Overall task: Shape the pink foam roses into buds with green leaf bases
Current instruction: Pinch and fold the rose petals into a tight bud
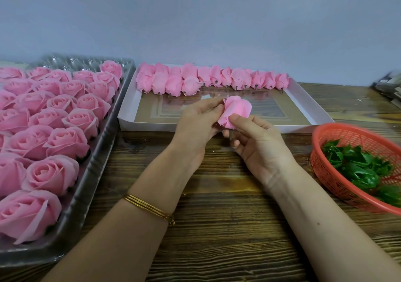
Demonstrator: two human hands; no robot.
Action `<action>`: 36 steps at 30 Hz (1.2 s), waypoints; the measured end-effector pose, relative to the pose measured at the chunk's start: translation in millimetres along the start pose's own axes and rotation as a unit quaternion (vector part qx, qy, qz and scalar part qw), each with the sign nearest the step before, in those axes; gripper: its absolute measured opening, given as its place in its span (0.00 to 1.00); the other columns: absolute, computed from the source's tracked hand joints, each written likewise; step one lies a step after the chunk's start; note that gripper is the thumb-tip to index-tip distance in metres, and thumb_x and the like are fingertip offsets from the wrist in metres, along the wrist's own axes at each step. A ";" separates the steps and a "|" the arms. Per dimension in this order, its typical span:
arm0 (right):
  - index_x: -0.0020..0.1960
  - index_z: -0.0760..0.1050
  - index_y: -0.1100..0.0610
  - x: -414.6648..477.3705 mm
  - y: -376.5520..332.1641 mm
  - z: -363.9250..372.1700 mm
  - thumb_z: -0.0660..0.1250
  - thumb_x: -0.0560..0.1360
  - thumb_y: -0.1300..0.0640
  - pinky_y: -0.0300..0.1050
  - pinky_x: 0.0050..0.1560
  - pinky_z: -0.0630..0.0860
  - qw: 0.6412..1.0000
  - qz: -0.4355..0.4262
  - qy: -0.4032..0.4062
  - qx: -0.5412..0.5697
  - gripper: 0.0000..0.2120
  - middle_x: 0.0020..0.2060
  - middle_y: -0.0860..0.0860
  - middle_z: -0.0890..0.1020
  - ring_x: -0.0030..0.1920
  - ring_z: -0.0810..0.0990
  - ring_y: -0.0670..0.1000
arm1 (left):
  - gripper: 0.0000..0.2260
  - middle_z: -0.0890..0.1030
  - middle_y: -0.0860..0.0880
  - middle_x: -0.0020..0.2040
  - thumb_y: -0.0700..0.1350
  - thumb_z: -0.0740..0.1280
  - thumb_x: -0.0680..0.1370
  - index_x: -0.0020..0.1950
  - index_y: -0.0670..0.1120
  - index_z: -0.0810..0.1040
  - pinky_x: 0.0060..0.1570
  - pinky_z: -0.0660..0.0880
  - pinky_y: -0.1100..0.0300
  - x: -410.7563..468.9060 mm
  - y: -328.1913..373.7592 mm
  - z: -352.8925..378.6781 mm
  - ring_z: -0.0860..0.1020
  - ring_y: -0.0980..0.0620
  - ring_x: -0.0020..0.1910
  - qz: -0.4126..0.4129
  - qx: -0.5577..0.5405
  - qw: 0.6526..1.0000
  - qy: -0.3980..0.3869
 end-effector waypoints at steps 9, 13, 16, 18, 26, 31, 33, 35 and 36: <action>0.42 0.80 0.61 0.8 2.0 1.1 0.74 0.62 0.58 0.33 0.30 0.72 1.000 0.005 -0.009 0.006 0.11 0.34 0.55 0.82 0.32 0.77 0.47 | 0.16 0.84 0.45 0.41 0.39 0.62 0.82 0.41 0.45 0.87 0.37 0.80 0.61 0.4 -5.4 5.7 0.79 0.51 0.37 -0.035 -0.023 0.996 -0.073; 0.41 0.79 0.61 1.1 2.2 -1.6 0.74 0.64 0.59 0.34 0.29 0.71 1.000 -0.002 0.011 -0.004 0.08 0.34 0.56 0.81 0.32 0.76 0.48 | 0.14 0.81 0.43 0.44 0.46 0.59 0.84 0.51 0.42 0.83 0.32 0.77 0.62 0.0 -13.0 8.1 0.74 0.52 0.34 -0.070 -0.027 0.995 -0.058; 0.41 0.79 0.61 1.8 2.3 -3.5 0.73 0.69 0.62 0.34 0.30 0.71 1.000 -0.009 0.027 -0.013 0.03 0.34 0.56 0.80 0.32 0.75 0.48 | 0.17 0.79 0.45 0.46 0.54 0.61 0.82 0.59 0.43 0.80 0.35 0.76 0.63 -1.5 -13.3 12.1 0.71 0.53 0.36 -0.084 -0.019 0.993 -0.085; 0.40 0.78 0.60 1.0 1.5 -2.7 0.73 0.70 0.62 0.35 0.31 0.71 0.999 -0.016 0.029 -0.017 0.04 0.33 0.55 0.80 0.32 0.75 0.48 | 0.13 0.78 0.46 0.44 0.52 0.67 0.77 0.54 0.44 0.81 0.35 0.75 0.64 -3.5 -10.1 15.7 0.70 0.54 0.36 -0.064 0.000 0.991 -0.119; 0.46 0.77 0.64 -2.1 -0.8 1.6 0.71 0.71 0.65 0.36 0.33 0.68 0.999 -0.034 0.006 -0.033 0.05 0.31 0.55 0.78 0.34 0.72 0.50 | 0.12 0.74 0.41 0.47 0.46 0.70 0.73 0.53 0.41 0.78 0.39 0.72 0.62 -6.7 -7.2 18.9 0.69 0.50 0.39 -0.012 0.061 0.985 -0.163; 0.47 0.79 0.63 -4.2 -2.1 3.1 0.73 0.68 0.65 0.39 0.36 0.69 0.997 -0.044 -0.009 -0.062 0.08 0.32 0.55 0.80 0.33 0.75 0.48 | 0.07 0.77 0.39 0.51 0.43 0.67 0.80 0.55 0.41 0.78 0.49 0.69 0.54 -4.7 -9.2 15.6 0.70 0.44 0.49 -0.016 0.062 0.987 -0.148; 0.47 0.79 0.63 -4.4 -2.3 2.3 0.71 0.72 0.66 0.39 0.37 0.70 0.995 -0.057 0.002 -0.078 0.04 0.31 0.54 0.81 0.32 0.75 0.47 | 0.06 0.78 0.38 0.52 0.43 0.65 0.81 0.55 0.42 0.78 0.51 0.67 0.53 -4.3 -10.5 15.1 0.71 0.44 0.51 -0.023 0.058 0.989 -0.136; 0.47 0.79 0.62 -4.7 -2.4 1.9 0.72 0.72 0.65 0.40 0.37 0.71 0.994 -0.066 0.017 -0.088 0.05 0.31 0.53 0.81 0.33 0.76 0.48 | 0.07 0.78 0.39 0.52 0.44 0.64 0.81 0.55 0.44 0.78 0.48 0.68 0.55 -4.3 -11.4 14.9 0.71 0.45 0.50 -0.030 0.051 0.990 -0.128; 0.47 0.78 0.62 -4.8 -2.5 2.0 0.73 0.72 0.64 0.40 0.38 0.72 0.993 -0.069 0.023 -0.091 0.06 0.31 0.52 0.81 0.33 0.76 0.48 | 0.07 0.79 0.40 0.52 0.45 0.63 0.81 0.55 0.44 0.79 0.46 0.69 0.58 -3.9 -11.8 14.2 0.71 0.45 0.50 -0.034 0.047 0.991 -0.123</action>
Point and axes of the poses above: each hand's wrist, its own x-axis towards the middle knuckle, its own z-axis out of the palm, y = z × x, the point moved 7 cm from there along x, towards the middle knuckle
